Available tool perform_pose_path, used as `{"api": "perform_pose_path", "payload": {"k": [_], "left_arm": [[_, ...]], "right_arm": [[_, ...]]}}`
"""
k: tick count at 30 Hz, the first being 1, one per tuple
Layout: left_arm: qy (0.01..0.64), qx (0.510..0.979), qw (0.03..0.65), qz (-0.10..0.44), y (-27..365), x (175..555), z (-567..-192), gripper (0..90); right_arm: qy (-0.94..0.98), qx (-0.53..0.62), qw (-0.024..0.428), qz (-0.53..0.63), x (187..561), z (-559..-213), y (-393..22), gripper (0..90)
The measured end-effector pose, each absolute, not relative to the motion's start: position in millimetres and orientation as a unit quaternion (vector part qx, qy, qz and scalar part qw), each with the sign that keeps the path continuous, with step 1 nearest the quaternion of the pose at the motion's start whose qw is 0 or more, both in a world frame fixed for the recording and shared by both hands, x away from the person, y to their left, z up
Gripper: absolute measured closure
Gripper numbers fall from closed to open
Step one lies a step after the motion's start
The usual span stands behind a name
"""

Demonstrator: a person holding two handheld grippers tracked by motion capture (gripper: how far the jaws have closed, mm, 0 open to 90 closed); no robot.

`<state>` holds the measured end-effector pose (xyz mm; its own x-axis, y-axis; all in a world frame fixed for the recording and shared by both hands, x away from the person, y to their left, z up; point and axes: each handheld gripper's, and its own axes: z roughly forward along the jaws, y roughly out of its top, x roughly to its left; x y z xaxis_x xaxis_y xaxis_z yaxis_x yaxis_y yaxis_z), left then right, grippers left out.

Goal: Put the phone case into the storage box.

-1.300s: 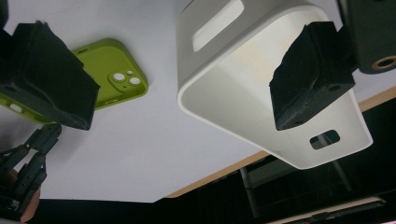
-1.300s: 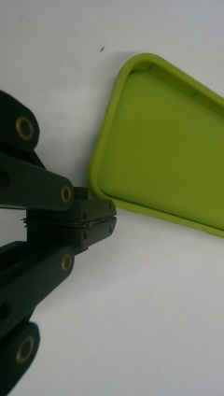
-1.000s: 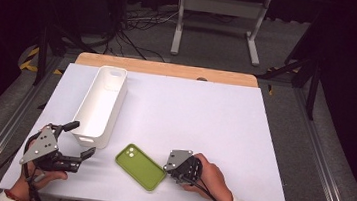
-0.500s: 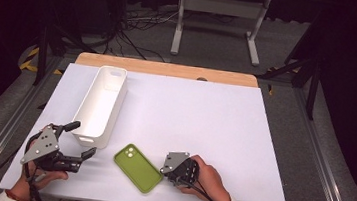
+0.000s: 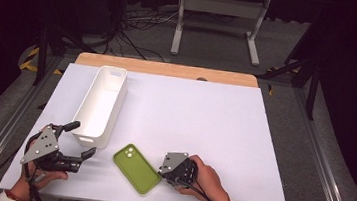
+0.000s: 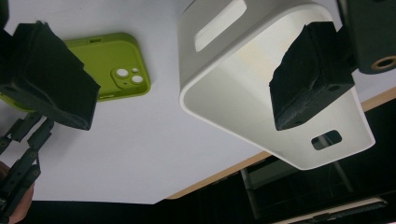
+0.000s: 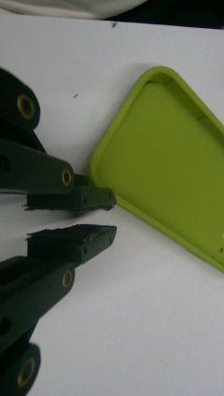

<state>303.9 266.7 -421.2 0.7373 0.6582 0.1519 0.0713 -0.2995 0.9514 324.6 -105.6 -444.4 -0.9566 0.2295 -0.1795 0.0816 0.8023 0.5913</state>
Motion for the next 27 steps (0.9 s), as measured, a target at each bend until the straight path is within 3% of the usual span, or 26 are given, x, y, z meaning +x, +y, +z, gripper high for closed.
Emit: {"api": "perform_pose_path", "payload": {"k": [6, 13, 23, 27], "left_arm": [[0.246, 0.755, 0.541, 0.276, 268, 300, -421, 8.9], [0.247, 0.757, 0.536, 0.28, 265, 292, -422, 7.7], [0.242, 0.765, 0.53, 0.274, 262, 282, -425, 7.1], [0.239, 0.77, 0.529, 0.266, 260, 281, -427, 7.2]], "right_arm": [[0.932, 0.104, 0.133, 0.322, 330, -436, -104, 65.3], [0.904, 0.183, 0.14, 0.361, 347, -420, -98, 25.4], [0.908, 0.215, 0.1, 0.344, 375, -408, -64, 20.3], [0.914, 0.218, 0.103, 0.325, 383, -411, -43, 27.1]]}}
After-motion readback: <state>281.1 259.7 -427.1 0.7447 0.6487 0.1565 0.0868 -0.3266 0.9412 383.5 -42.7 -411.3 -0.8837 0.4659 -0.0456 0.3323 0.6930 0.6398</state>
